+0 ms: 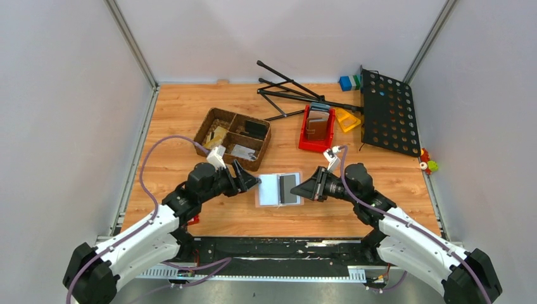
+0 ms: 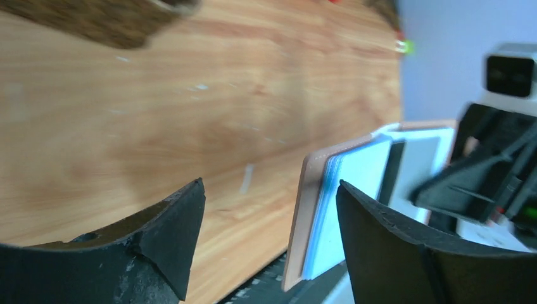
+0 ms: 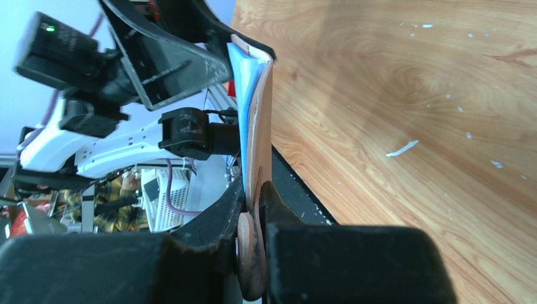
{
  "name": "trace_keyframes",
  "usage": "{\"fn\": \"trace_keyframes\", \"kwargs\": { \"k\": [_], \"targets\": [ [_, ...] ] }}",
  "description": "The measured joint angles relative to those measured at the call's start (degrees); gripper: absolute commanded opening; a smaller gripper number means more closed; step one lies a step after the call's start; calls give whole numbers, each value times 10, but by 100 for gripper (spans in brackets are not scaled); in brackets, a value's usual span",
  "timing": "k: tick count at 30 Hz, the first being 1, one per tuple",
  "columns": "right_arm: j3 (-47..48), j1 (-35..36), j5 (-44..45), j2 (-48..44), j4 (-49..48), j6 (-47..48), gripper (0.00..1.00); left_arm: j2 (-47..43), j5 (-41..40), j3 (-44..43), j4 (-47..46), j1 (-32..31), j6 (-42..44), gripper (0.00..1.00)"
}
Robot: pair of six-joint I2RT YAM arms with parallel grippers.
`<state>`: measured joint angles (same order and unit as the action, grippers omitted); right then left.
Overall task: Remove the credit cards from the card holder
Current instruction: Remove the credit card from the card holder.
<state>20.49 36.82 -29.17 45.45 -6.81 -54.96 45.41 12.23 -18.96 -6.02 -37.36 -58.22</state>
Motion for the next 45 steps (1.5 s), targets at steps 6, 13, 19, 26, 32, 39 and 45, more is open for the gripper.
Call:
{"fn": "trace_keyframes", "kwargs": {
  "k": [6, 13, 19, 26, 32, 39, 45],
  "targets": [
    [0, 0, 38, 2, 40, 22, 0, -18, -79, -99, 184, 3, 101, 56],
    [2, 0, 41, 28, 49, 35, 0, -26, 40, -66, 91, 1, 94, 39],
    [2, 0, 20, 35, 28, 28, 0, 41, 101, -29, -46, -33, 43, 39],
    [2, 0, 0, 35, 5, 19, 0, 129, 140, -27, -167, -52, -6, 45],
    [2, 0, -14, 35, -7, 5, 0, 161, 158, -27, -205, -54, -20, 46],
    [0, -1, -30, 40, -48, -35, 0, 174, 170, -13, -266, -54, -60, 38],
    [-1, -2, -49, 51, -100, -65, 0, 196, 187, 12, -365, -51, -116, 35]
  ]
}}
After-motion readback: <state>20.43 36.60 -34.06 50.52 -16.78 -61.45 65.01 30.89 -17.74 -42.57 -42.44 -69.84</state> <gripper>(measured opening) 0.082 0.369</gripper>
